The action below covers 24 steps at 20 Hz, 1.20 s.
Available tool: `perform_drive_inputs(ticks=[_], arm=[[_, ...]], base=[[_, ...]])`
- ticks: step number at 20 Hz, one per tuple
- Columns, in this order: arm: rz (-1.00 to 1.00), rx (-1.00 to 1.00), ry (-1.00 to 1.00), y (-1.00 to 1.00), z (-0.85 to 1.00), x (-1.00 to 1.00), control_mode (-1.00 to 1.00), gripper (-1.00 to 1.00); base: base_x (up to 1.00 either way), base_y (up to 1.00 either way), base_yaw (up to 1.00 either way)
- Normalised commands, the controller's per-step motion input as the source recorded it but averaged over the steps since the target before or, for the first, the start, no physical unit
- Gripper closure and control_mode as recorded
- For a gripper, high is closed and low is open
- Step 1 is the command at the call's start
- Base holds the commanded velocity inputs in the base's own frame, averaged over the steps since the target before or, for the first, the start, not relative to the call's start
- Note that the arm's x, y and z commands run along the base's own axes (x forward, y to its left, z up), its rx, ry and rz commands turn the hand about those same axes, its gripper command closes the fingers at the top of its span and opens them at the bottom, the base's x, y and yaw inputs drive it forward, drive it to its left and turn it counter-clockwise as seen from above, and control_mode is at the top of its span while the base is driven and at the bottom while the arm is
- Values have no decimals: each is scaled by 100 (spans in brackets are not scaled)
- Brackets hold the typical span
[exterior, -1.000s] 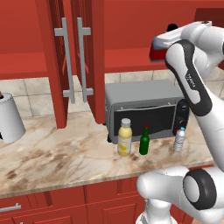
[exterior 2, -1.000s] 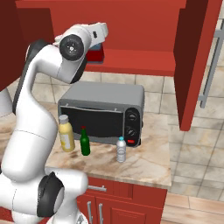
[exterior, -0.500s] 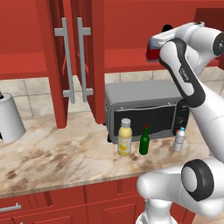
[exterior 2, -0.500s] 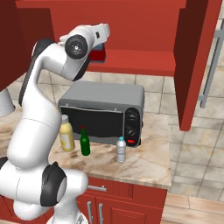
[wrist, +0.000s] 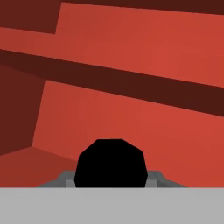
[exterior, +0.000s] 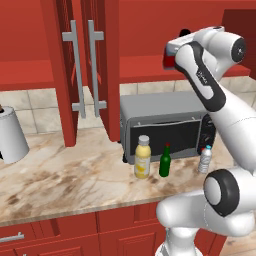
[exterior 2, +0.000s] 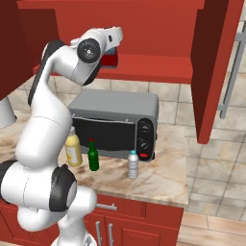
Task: Sort all alcoholic drinks to one cabinet, and non-alcoholic drinks to the other.
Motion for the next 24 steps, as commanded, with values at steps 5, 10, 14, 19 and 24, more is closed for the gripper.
perform_drive_inputs(ticks=[5, 10, 14, 19, 24], arm=[[0, 0, 3, 0, -4, 37, -100, 100], [0, 0, 4, 0, -1, 35, -100, 100], [0, 0, 2, 0, -2, 34, -100, 100], [0, 0, 1, 0, -4, 34, -100, 100], [0, 0, 0, 0, -11, 30, -100, 100]], base=[[0, 0, 0], [0, 0, 0], [0, 0, 0], [0, 0, 0], [0, 0, 0]])
